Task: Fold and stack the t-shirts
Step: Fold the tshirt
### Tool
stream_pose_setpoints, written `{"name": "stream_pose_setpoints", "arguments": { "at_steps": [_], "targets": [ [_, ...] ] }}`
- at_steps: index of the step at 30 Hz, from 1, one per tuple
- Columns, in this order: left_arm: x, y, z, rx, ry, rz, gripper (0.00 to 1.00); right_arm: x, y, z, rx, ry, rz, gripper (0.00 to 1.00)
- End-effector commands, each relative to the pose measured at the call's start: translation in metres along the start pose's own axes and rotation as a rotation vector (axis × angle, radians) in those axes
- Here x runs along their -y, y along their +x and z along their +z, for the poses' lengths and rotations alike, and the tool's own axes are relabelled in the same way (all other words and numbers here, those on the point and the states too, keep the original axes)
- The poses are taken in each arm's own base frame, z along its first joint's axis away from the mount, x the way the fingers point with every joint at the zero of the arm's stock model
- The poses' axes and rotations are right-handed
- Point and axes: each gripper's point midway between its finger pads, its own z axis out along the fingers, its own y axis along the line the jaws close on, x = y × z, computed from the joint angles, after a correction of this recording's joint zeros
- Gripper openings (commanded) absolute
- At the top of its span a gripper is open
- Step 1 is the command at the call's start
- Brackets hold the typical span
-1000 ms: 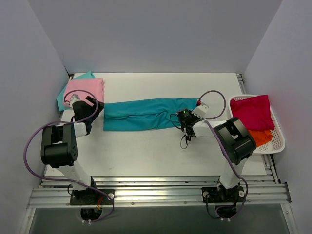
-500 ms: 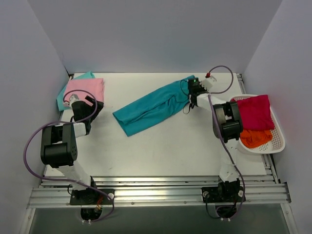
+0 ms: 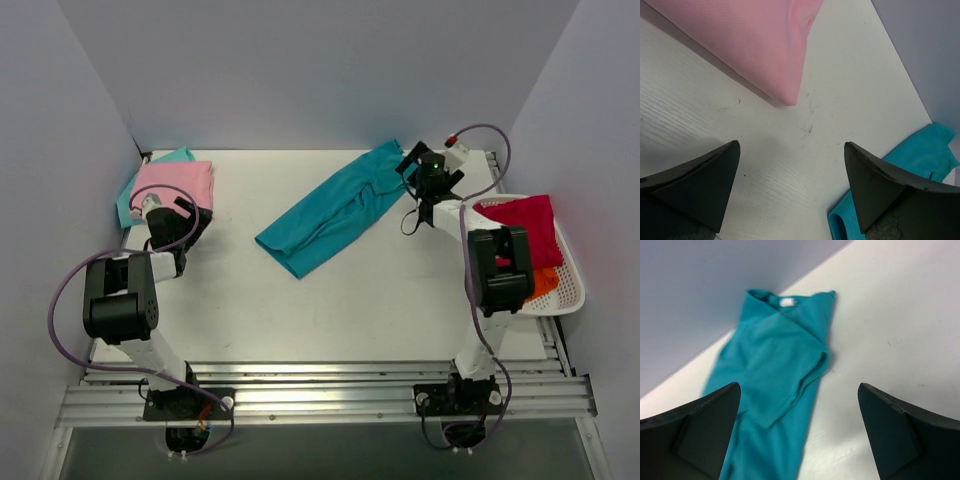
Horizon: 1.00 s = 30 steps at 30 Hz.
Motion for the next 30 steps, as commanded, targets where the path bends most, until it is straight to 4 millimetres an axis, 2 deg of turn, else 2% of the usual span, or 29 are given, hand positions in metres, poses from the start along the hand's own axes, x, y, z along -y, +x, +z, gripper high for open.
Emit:
{"name": "stream_pose_setpoints", "arguments": {
  "at_steps": [1, 2, 3, 4, 6, 7, 9, 10, 13, 14, 16, 17, 19, 20, 25, 30],
  "targets": [
    [0.007, -0.009, 0.001, 0.034, 0.043, 0.006, 0.94, -0.043, -0.081, -0.084, 0.164, -0.120, 0.127, 1.00],
    [0.007, -0.010, 0.001, 0.036, 0.045, 0.005, 0.94, -0.041, -0.071, -0.106, 0.143, -0.126, 0.161, 1.00],
    [0.006, -0.009, 0.001, 0.034, 0.043, 0.005, 0.94, -0.045, -0.057, -0.119, 0.115, -0.129, 0.159, 1.00],
    [0.007, -0.010, 0.001, 0.035, 0.044, 0.003, 0.94, -0.066, -0.032, -0.140, 0.064, -0.174, 0.151, 1.00],
    [0.006, -0.009, 0.001, 0.033, 0.047, 0.001, 0.94, -0.075, 0.005, -0.169, -0.015, -0.202, 0.174, 1.00],
    [0.006, -0.009, 0.000, 0.034, 0.048, 0.000, 0.94, -0.093, 0.031, -0.190, -0.067, -0.253, 0.164, 1.00],
    [0.006, -0.009, 0.000, 0.031, 0.052, -0.001, 0.94, -0.098, 0.068, -0.211, -0.141, -0.273, 0.180, 1.00],
    [0.005, -0.009, 0.000, 0.031, 0.052, -0.003, 0.94, -0.112, 0.090, -0.231, -0.188, -0.318, 0.169, 1.00],
    [0.005, -0.009, 0.000, 0.033, 0.053, -0.005, 0.94, -0.124, 0.130, -0.256, -0.268, -0.355, 0.161, 1.00],
    [0.005, -0.009, 0.000, 0.032, 0.054, -0.007, 0.94, -0.131, 0.153, -0.273, -0.306, -0.378, 0.128, 1.00],
    [0.005, -0.009, 0.000, 0.033, 0.053, -0.007, 0.94, -0.140, 0.167, -0.286, -0.318, -0.386, 0.110, 1.00],
    [0.005, -0.009, 0.000, 0.032, 0.054, -0.007, 0.94, -0.142, 0.186, -0.297, -0.344, -0.394, 0.075, 1.00],
    [0.005, -0.009, 0.000, 0.034, 0.054, -0.007, 0.94, -0.149, 0.196, -0.304, -0.361, -0.403, 0.069, 1.00],
    [0.005, -0.009, -0.001, 0.033, 0.055, -0.007, 0.94, -0.148, 0.208, -0.305, -0.377, -0.401, 0.055, 1.00],
    [0.005, -0.009, -0.001, 0.034, 0.054, -0.007, 0.94, -0.157, 0.233, -0.313, -0.424, -0.413, 0.019, 1.00],
    [0.005, -0.010, -0.001, 0.037, 0.057, -0.007, 0.94, -0.153, 0.250, -0.318, -0.442, -0.390, -0.005, 1.00]
  ]
}}
